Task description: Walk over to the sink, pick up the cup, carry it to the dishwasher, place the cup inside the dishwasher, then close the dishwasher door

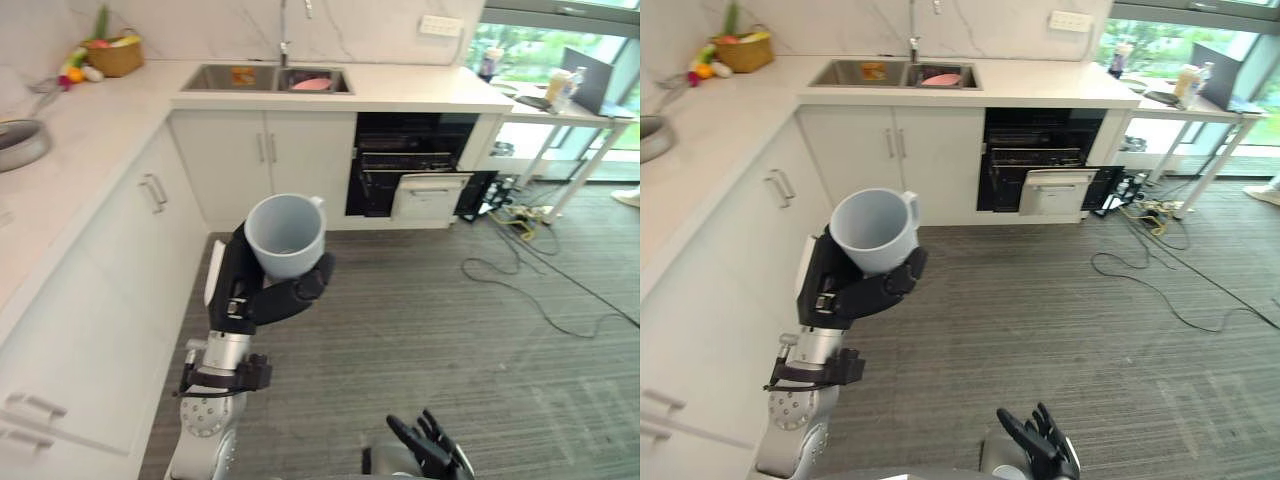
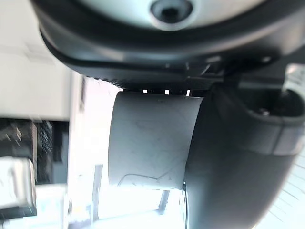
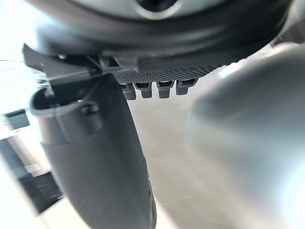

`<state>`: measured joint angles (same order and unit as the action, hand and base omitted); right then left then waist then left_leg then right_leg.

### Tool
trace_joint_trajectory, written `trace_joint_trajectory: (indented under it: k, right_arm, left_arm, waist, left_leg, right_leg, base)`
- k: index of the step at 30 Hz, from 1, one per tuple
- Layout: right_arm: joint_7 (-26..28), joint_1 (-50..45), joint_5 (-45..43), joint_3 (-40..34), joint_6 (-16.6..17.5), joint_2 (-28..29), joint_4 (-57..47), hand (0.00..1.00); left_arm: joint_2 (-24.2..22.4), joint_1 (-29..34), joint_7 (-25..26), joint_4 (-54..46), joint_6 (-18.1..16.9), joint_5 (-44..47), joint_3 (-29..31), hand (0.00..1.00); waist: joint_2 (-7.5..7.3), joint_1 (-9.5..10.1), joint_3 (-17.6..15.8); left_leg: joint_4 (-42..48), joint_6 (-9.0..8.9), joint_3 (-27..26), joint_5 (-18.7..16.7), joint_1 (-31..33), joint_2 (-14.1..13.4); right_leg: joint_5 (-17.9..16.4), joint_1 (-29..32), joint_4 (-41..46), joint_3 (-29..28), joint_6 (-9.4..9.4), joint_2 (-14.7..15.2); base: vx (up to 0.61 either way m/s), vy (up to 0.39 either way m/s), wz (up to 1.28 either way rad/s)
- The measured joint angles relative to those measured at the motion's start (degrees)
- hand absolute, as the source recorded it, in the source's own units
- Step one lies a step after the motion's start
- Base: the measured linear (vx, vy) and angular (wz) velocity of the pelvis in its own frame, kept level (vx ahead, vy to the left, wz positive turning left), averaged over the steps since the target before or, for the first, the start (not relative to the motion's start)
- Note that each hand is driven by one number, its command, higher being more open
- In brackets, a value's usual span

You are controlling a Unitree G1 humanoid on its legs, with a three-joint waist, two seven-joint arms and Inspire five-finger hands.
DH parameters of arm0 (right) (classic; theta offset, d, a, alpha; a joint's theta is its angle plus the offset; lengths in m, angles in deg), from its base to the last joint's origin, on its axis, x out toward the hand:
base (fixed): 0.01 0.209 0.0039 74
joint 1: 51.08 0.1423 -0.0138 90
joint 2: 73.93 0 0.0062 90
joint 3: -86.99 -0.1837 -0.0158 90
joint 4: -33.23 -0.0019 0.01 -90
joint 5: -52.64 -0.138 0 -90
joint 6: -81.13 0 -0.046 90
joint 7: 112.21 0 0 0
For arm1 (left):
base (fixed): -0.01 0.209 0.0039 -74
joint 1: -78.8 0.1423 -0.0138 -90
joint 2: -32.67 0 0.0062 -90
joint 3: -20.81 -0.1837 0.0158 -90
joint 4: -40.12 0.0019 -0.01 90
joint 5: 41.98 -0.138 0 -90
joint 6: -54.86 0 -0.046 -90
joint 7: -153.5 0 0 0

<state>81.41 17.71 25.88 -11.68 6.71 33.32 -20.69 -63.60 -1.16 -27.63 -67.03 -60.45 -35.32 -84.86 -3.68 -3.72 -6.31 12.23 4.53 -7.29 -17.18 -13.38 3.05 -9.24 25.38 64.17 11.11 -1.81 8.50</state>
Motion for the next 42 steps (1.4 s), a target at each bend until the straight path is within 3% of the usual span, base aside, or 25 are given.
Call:
trace_joint_trajectory:
  k: [4, 5, 6, 8, 10, 12, 14, 15, 16, 18, 20, 23, 24, 25, 27, 28, 30, 31, 32, 33, 35, 36, 37, 39, 42]
  right_arm:
    - [-4.27, -3.82, 1.1, 2.54, 3.53, 1.55, -12.61, 1.0]
    - [-5.1, -5.57, 1.22, 3.5, 4.57, 1.6, -16.8, 1.0]
    - [-5.44, -5.81, 1.24, 4.04, 5.78, 0.04, -19.45, 1.0]
    - [-6.18, -3.3, 1.48, 4.24, 5.77, 0.09, -21.61, 1.0]
    - [-7.9, -3.87, 1.64, 4.94, 5.86, 0.3, -29.09, 1.0]
    - [-9.28, -4.68, 1.68, 5.26, 5.93, 0.32, -35.55, 1.0]
    - [-10.39, -5.04, 1.85, 4.89, 6.18, -0.16, -41.52, 1.0]
    - [-10.4, -5.54, 2.11, 4.95, 6.73, -0.5, -43.87, 1.0]
    - [-10.12, -5.57, 2.24, 4.38, 7.77, -0.91, -45.43, 1.0]
    - [-9.87, -5.1, 2.21, 3.97, 8.67, -0.87, -45.72, 1.0]
    - [-9.5, -5.4, 2.07, 4.44, 9.28, -0.74, -45.84, 1.0]
    - [-9.09, -4.31, 0.94, 5.36, 9.35, -3.49, -49.46, 1.0]
    - [-8.94, -2.87, 0.22, 5.65, 9.21, -4.31, -51.08, 1.0]
    - [-8.72, -2.25, -0.33, 5.64, 9.16, -4.62, -51.89, 1.0]
    - [-8.52, -1.52, -1.21, 5.55, 8.86, -4.52, -54.03, 1.0]
    - [-8.35, -1.54, -1.26, 5.68, 8.78, -3.81, -53.82, 1.0]
    - [-8.56, -1.14, -1.2, 5.09, 6.64, -1.35, -53.67, 1.0]
    - [-8.57, -1.21, -1.09, 4.99, 5.87, -0.77, -53.71, 1.0]
    - [-8.45, -2.52, -1.08, 5.14, 5.57, 0.68, -54.53, 1.0]
    - [-7.81, -3.14, -1.11, 4.84, 5.78, 0.49, -56.41, 1.0]
    - [-5.58, -3.04, -1.07, 5.21, 5.97, 2.43, -54.78, 1.0]
    - [-4.03, -2.08, -0.67, 5.2, 5.54, 2.05, -52.74, 1.0]
    - [-2.91, -1.56, 0.08, 5.43, 5.01, 1.18, -51.46, 1.0]
    - [-1.9, -1.53, 0.81, 5.67, 4.94, 0.6, -50.94, 1.0]
    - [-0.95, -1.43, 0.97, 5.4, 4.89, -0.82, -50.65, 1.0]
  left_arm:
    - [0.04, 0.25, -0.75, -0.13, -1.01, -0.56, -1.93, 0.0]
    - [0.09, 0.85, -0.65, -0.84, -1.61, -0.46, -1.64, 0.0]
    - [-1.4, 1.33, -0.37, -0.02, -2.66, -0.47, -1.3, 0.0]
    - [-1.84, 1.25, 0.15, 0.85, -2.58, -0.48, -0.7, 0.0]
    - [-2.34, 1.35, -0.03, 1.61, -2.71, -0.94, -1.16, 0.0]
    - [-2.58, 1.79, -0.04, 1.32, -3.58, -1.07, -2.24, 0.0]
    - [-4.58, 3.06, 0.11, 0.97, -4.95, -1.1, -2.91, 0.0]
    - [-5.46, 4.16, 0.65, 0.94, -6.2, -1.1, -2.86, 0.0]
    - [-6.93, 5.47, 1.49, 1.39, -6.34, -1.31, -2.97, 0.0]
    - [-7.72, 6.88, 2.65, 1.91, -6.3, -2.21, -2.56, 0.0]
    - [-7.73, 8.08, 3.48, 3.44, -6.32, -2.16, -1.69, 0.0]
    - [-8.15, 9.0, 3.45, 3.89, -6.87, -2.15, -1.21, 0.0]
    - [-8.72, 9.88, 3.48, 3.73, -7.34, -2.23, -1.28, 0.0]
    - [-8.87, 10.3, 3.55, 3.72, -7.42, -2.31, -1.4, 0.0]
    - [-8.66, 11.93, 4.29, 3.71, -7.43, -3.96, -1.91, 0.0]
    - [-7.85, 11.99, 4.67, 3.69, -7.44, -4.49, -1.98, 0.0]
    - [-4.36, 9.44, 5.06, 3.5, -6.64, -5.04, -1.83, 0.0]
    - [-3.61, 8.93, 4.99, 3.23, -6.33, -5.01, -1.55, 0.0]
    - [-1.7, 9.09, 4.79, 2.02, -5.89, -4.14, -1.65, 0.0]
    - [-1.98, 9.95, 4.24, -0.2, -5.57, -3.19, -1.59, 0.0]
    - [-0.96, 9.65, 3.76, -1.02, -5.13, -2.73, 0.73, 0.0]
    - [-1.43, 9.78, 3.96, -0.92, -3.8, -2.63, 2.5, 0.0]
    - [-2.43, 9.66, 5.4, -0.8, -2.48, -2.6, 4.22, 0.0]
    - [-2.86, 9.49, 7.42, -0.73, -1.74, -2.64, 4.69, 0.0]
    - [-2.92, 9.42, 8.64, 1.1, -0.89, -2.92, 5.43, 0.0]
  waist:
    - [0.96, -1.73, -0.42]
    - [0.4, -1.75, -0.13]
    - [3.35, -1.1, -0.78]
    - [3.88, -0.48, -1.08]
    - [4.24, -0.45, -1.31]
    - [4.69, -0.46, -0.95]
    - [6.84, -0.17, -0.73]
    - [6.24, 0.45, -0.17]
    - [7.78, 1.55, 0.27]
    - [8.09, 2.69, -0.03]
    - [6.53, 3.65, -0.87]
    - [6.41, 4.58, -0.68]
    - [6.34, 4.72, -0.63]
    - [6.34, 4.78, -0.63]
    - [5.37, 5.62, 0.23]
    - [4.01, 5.74, 0.91]
    - [1.01, 4.42, 1.35]
    - [1.31, 4.98, 0.82]
    - [-0.25, 5.88, 1.73]
    - [-0.19, 6.29, 3.12]
    - [-4.58, 5.24, 4.09]
    - [-4.19, 5.18, 4.18]
    - [-1.53, 5.06, 3.85]
    - [0.34, 4.87, 2.85]
    - [0.09, 4.04, 3.06]
  left_leg:
    - [-0.6, -3.3, -1.11, -1.99, -7.28, -2.33]
    - [2.19, -5.27, -1.53, -4.2, -9.01, -2.22]
    - [7.77, -5.75, -1.56, -7.17, -10.05, -4.36]
    - [10.74, -4.58, -2.81, -8.49, -8.11, -6.67]
    - [12.36, -5.72, -3.18, -4.39, -8.85, -7.95]
    - [18.88, -3.54, -4.42, -1.65, -8.75, -9.38]
    - [35.57, -2.57, -4.12, 10.32, -1.32, -14.67]
    - [43.1, -4.06, -3.17, 22.1, 3.15, -15.11]
    - [53.05, -7.62, 1.64, 25.57, 9.97, -14.75]
    - [62.26, -8.73, 4.25, 20.07, 18.45, -14.24]
    - [60.69, -6.14, 1.22, 11.5, 26.26, -15.83]
    - [32.97, -4.71, -3.97, 5.73, 29.75, -17.79]
    - [18.22, -5.72, -2.11, 6.72, 29.0, -16.04]
    - [12.68, -6.18, -0.3, 7.91, 28.9, -14.98]
    - [4.99, -7.71, 4.05, 19.23, 27.99, -10.51]
    - [4.97, -10.47, 4.06, 19.64, 27.09, -9.44]
    - [15.79, -6.25, 2.77, 14.62, 28.28, -9.33]
    - [25.18, -3.2, 2.64, 13.69, 31.32, -11.35]
    - [28.68, -5.99, 1.26, 9.76, 33.52, -9.0]
    - [19.23, -2.56, -0.23, 11.97, 30.33, -6.34]
    - [15.65, -2.81, -1.19, 9.03, 25.34, -3.32]
    - [12.6, -2.35, -2.21, 8.72, 22.23, -2.98]
    - [9.27, -2.48, -2.91, 8.83, 19.64, -4.75]
    - [6.71, -2.64, -3.04, 8.94, 17.34, -6.54]
    - [4.42, -2.75, -2.84, 8.95, 15.25, -6.08]
  right_leg:
    - [1.71, -1.14, -27.86, 11.4, 3.75, -3.03]
    - [9.19, -4.22, -43.16, 11.03, 6.78, -5.5]
    - [15.25, -6.27, -44.13, 11.23, 13.71, -8.47]
    - [10.4, -6.42, -41.19, 9.33, 14.23, -9.87]
    - [3.45, -6.77, -33.91, 9.35, 12.53, -9.4]
    - [-2.68, -7.98, -29.96, 10.24, 11.65, -9.64]
    - [-8.15, -12.41, -28.34, 14.79, 9.53, -8.55]
    - [-9.38, -13.62, -28.43, 13.57, 10.22, -9.13]
    - [-10.1, -15.98, -30.6, 11.88, 10.25, -11.52]
    - [-9.75, -20.52, -34.55, 9.16, 10.71, -13.83]
    - [-9.57, -28.56, -40.89, 4.67, 10.23, -14.48]
    - [-10.39, -35.87, -46.23, -2.77, 7.88, -14.01]
    - [-11.47, -37.08, -45.6, -6.28, 5.97, -13.17]
    - [-12.14, -37.49, -45.02, -8.07, 4.78, -12.73]
    - [-14.5, -40.04, -43.19, -15.22, 0.56, -9.62]
    - [-15.04, -40.55, -42.88, -16.49, -0.42, -8.1]
    - [-10.16, -40.28, -37.62, -17.92, -4.88, -6.58]
    - [-7.02, -41.19, -36.88, -17.94, -3.61, -8.24]
    - [-3.92, -42.34, -34.21, -16.06, -0.77, -7.84]
    - [-1.33, -41.16, -26.98, -13.35, -1.22, -7.02]
    - [5.26, -37.97, -17.11, -10.58, -1.47, -2.58]
    - [3.31, -33.84, -11.0, -6.83, 0.26, 0.51]
    - [-3.7, -28.35, -10.5, -2.72, 1.65, 0.77]
    - [-6.5, -25.05, -16.38, -0.17, 1.08, -0.39]
    - [-3.66, -22.26, -37.61, 0.36, 1.25, -0.8]
  base:
    - [0.63, -0.076, 0.01]
    - [0.71, -0.14, -0.34]
    - [0.7, -0.127, -0.48]
    - [0.56, -0.148, -0.51]
    - [0.42, -0.175, -0.1]
    - [0.39, -0.145, 0.02]
    - [0.48, -0.085, -0.14]
    - [0.55, -0.075, -0.52]
    - [0.41, -0.074, -0.69]
    - [0.55, -0.101, -0.84]
    - [0.61, -0.092, -1.0]
    - [0.58, 0.005, -1.08]
    - [0.59, 0.118, -1.28]
    - [0.62, 0.19, -1.46]
    - [0.68, 0.26, -1.42]
    - [0.74, 0.264, -0.81]
    - [0.71, 0.182, -0.21]
    - [0.69, 0.202, -0.22]
    - [0.6, 0.262, -0.32]
    - [0.59, 0.273, -0.26]
    - [0.39, 0.097, -0.02]
    - [0.46, 0.083, -0.22]
    - [0.35, 0.082, -0.41]
    - [0.29, 0.098, -0.21]
    - [0.28, -0.012, 0.07]
